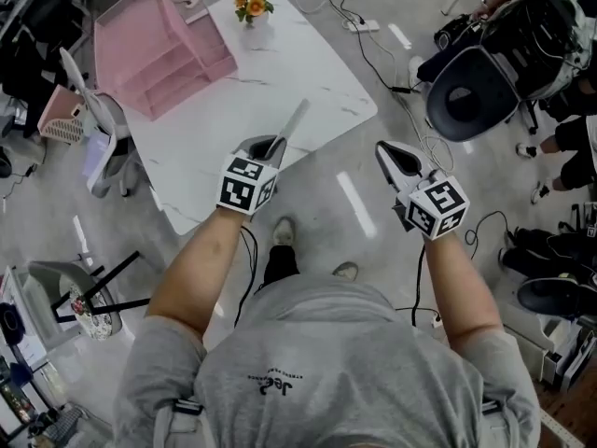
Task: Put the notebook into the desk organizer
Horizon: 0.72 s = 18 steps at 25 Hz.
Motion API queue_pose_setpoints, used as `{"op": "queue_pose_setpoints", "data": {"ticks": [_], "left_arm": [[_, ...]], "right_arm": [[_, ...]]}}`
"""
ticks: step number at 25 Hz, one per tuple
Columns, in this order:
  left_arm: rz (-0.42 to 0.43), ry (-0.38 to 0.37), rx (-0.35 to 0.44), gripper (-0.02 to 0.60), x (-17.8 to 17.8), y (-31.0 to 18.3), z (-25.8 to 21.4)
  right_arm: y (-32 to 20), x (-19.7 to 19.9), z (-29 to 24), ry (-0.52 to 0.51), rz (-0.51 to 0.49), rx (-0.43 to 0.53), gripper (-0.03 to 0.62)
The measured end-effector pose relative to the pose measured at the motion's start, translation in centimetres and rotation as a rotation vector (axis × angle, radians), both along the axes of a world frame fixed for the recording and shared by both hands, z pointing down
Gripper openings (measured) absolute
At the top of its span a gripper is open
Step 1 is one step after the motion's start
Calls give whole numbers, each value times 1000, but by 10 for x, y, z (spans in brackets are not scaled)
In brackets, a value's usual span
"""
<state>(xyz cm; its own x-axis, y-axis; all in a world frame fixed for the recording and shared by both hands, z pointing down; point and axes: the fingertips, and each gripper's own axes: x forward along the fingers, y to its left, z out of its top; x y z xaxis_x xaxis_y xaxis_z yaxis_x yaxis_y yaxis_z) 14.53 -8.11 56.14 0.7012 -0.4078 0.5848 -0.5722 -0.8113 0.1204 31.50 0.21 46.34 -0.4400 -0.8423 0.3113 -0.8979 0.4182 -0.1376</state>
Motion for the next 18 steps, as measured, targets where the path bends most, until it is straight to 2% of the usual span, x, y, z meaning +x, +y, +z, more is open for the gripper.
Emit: {"op": "queue_pose_setpoints", "data": {"ticks": [4,9,14,18], "left_arm": [[-99,178,-99,64,-34,-26,-28],[-215,368,-168,64,-85,-60,-55],[-330,520,-206,64,-141,-94,-70],[-421,603,-217,64,-188,-123,-71]], "right_arm": [[-26,-22,-12,6,-40,15,5],[-62,-59,-23,15,-98,26,5],[-96,-97,-29,23,-150,34,5],[-120,-127,-30,30,-185,28,5]]}}
